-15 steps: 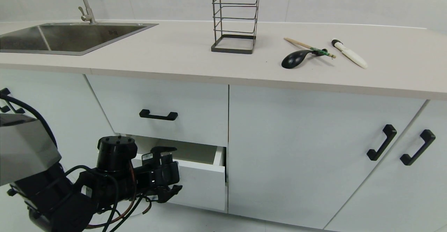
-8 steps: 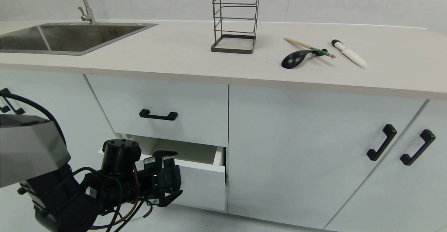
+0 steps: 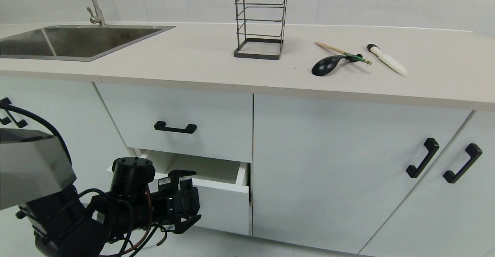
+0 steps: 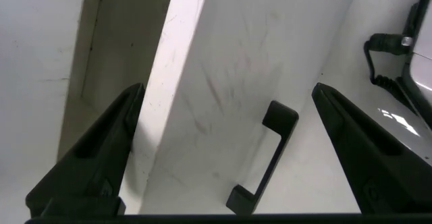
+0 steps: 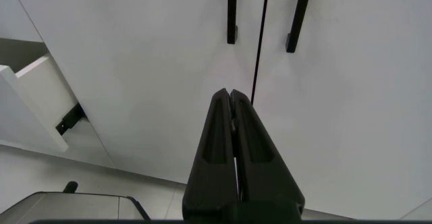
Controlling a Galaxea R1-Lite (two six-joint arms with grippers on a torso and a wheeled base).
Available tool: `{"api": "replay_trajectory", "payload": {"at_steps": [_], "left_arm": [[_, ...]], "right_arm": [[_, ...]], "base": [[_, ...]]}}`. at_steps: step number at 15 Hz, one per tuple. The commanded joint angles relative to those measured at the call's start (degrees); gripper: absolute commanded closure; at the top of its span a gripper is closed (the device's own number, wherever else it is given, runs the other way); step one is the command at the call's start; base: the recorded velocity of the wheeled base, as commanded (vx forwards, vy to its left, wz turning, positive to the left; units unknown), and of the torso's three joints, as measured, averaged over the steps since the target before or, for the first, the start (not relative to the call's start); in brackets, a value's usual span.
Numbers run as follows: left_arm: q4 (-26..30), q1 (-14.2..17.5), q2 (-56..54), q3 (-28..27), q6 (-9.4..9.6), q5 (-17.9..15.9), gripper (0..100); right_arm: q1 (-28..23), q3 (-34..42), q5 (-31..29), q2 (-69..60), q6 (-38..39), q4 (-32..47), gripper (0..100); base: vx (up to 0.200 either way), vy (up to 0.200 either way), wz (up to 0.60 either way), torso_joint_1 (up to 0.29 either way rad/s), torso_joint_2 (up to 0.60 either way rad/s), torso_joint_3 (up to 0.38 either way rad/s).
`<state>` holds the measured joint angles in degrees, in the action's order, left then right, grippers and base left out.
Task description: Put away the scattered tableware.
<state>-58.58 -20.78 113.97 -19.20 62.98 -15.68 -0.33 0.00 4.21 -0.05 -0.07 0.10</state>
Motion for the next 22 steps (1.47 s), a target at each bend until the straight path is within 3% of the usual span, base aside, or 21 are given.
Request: {"api": "replay_trajectory", "payload": {"at_steps": [1,3,5,8,14,16,17,18,20,22], "left_arm": [[0.1,-0.8,-3.7,3.2,0.13,0.0,0],[0.2,-2.4,-7.1,6.7,-0.05,0.0,0],[0.8,-7.8,-12.9,12.4,-0.13,-0.1,0],[0.9,-14.0,-16.4,16.1,-0.31,-0.2,0],[2.6,-15.2,-19.1,19.2,-0.22,-0.1,0],[2.2,-15.2,-19.0,18.7,-2.24,-0.2,0],[1.5,-16.3,-20.1,17.7,-6.81,-0.4,0],[1.4,-18.1,-21.2,16.7,-9.01,-0.3,0],[1.4,-20.3,-21.9,15.6,-10.86,-0.3,0],[1.4,-21.6,-25.4,13.8,-15.52,0.4,0]], "right_arm": [[0.0,0.0,0.0,0.0,-0.1,0.0,100],[0.0,0.0,0.0,0.0,0.0,0.0,100],[0.0,0.0,0.0,0.0,0.0,0.0,100],[0.1,0.0,0.0,0.0,0.0,0.0,100],[0.1,0.0,0.0,0.0,0.0,0.0,100],[0.1,0.0,0.0,0.0,0.0,0.0,100],[0.0,0.0,0.0,0.0,0.0,0.0,100],[0.0,0.0,0.0,0.0,0.0,0.0,100],[0.0,0.0,0.0,0.0,0.0,0.0,100],[0.1,0.0,0.0,0.0,0.0,0.0,100]], "base": [[0.0,0.0,0.0,0.0,0.0,0.0],[0.0,0.0,0.0,0.0,0.0,0.0],[0.0,0.0,0.0,0.0,0.0,0.0],[0.0,0.0,0.0,0.0,0.0,0.0],[0.0,0.0,0.0,0.0,0.0,0.0],[0.0,0.0,0.0,0.0,0.0,0.0],[0.0,0.0,0.0,0.0,0.0,0.0],[0.0,0.0,0.0,0.0,0.0,0.0],[0.0,0.0,0.0,0.0,0.0,0.0],[0.0,0.0,0.0,0.0,0.0,0.0]]}}
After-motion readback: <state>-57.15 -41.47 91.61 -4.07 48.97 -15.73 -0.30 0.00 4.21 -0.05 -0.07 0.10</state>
